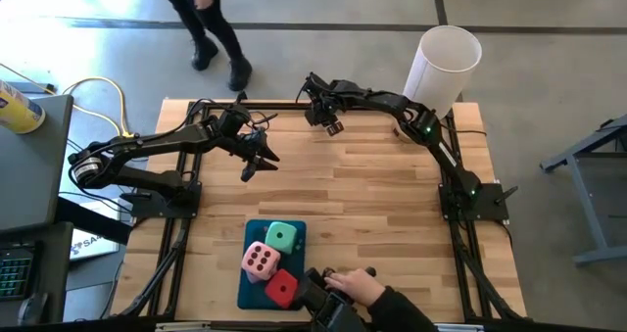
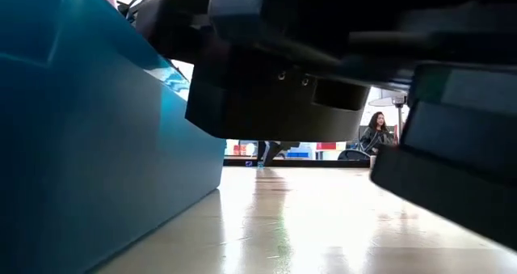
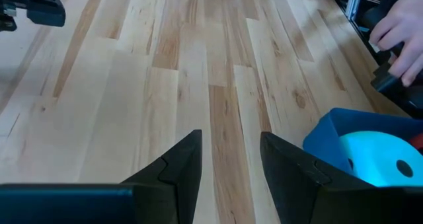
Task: Pick & Place Dice
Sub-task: Put the small light blue die into the blue bin
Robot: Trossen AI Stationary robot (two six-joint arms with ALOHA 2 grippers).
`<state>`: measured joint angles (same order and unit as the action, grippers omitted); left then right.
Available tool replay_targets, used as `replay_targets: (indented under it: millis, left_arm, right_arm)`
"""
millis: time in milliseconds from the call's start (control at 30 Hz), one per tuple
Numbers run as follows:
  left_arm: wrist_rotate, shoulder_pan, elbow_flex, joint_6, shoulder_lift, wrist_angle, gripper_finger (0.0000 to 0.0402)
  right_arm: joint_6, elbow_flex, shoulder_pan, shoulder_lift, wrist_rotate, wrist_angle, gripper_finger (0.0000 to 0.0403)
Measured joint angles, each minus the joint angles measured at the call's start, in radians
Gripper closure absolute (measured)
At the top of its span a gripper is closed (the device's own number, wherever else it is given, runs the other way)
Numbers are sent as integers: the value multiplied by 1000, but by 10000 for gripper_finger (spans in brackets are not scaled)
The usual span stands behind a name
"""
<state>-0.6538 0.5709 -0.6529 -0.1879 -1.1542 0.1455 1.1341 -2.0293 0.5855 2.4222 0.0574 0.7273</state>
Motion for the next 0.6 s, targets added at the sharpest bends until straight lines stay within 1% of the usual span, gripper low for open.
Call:
replay_targets:
  millis: [200, 433, 600]
  left_arm:
    - [0, 0, 0, 0, 0, -3, 254]
    - [0, 0, 0, 0, 0, -12, 254]
    - [0, 0, 0, 0, 0, -12, 254]
  right_arm:
    - [11, 0, 6, 0, -34, 1, 243]
    - [-34, 0, 7, 0, -34, 20, 243]
    - [-62, 0, 12, 0, -35, 36, 263]
